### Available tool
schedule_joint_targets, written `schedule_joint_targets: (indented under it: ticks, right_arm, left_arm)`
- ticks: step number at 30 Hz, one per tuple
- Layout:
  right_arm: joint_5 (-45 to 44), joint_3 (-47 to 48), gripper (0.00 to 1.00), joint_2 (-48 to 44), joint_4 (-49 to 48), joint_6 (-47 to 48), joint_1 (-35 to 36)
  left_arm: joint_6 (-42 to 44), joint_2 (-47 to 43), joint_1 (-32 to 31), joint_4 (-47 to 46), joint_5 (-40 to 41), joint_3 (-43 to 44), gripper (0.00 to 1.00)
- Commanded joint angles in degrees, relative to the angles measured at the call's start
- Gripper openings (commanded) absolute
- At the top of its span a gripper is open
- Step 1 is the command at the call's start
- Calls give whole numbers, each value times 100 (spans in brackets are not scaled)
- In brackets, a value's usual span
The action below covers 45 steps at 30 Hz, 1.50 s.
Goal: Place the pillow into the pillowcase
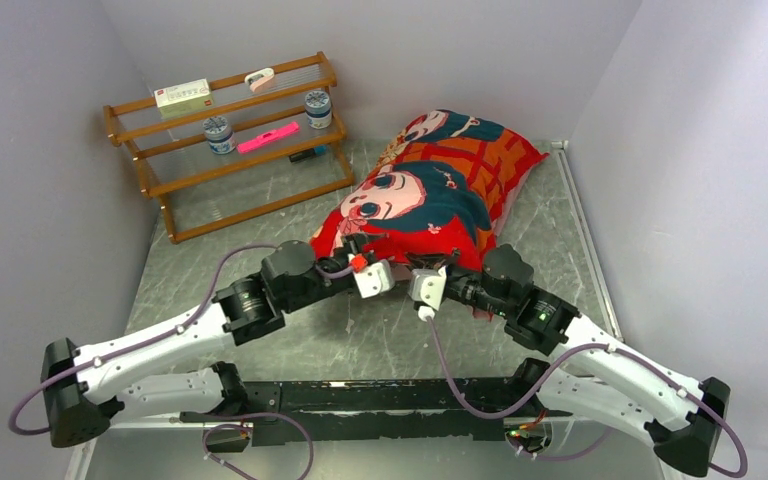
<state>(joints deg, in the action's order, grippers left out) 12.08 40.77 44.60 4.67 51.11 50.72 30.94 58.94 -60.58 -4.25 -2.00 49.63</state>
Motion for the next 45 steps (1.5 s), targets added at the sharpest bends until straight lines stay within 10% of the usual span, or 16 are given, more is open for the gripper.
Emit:
schedule_joint_targets:
  ticks: [1, 17, 45]
  right_arm:
    - [213, 69, 0, -222, -744, 55, -33]
    - [373, -34, 0, -374, -1017, -267, -27]
    - [365, -16, 0, -383, -1278, -801, -27]
  left_arm:
    - [276, -641, -16, -228, 175, -74, 66]
    - [710, -329, -21, -122, -791, -238, 88]
    - [260, -40, -322, -2397, 182, -1167, 54]
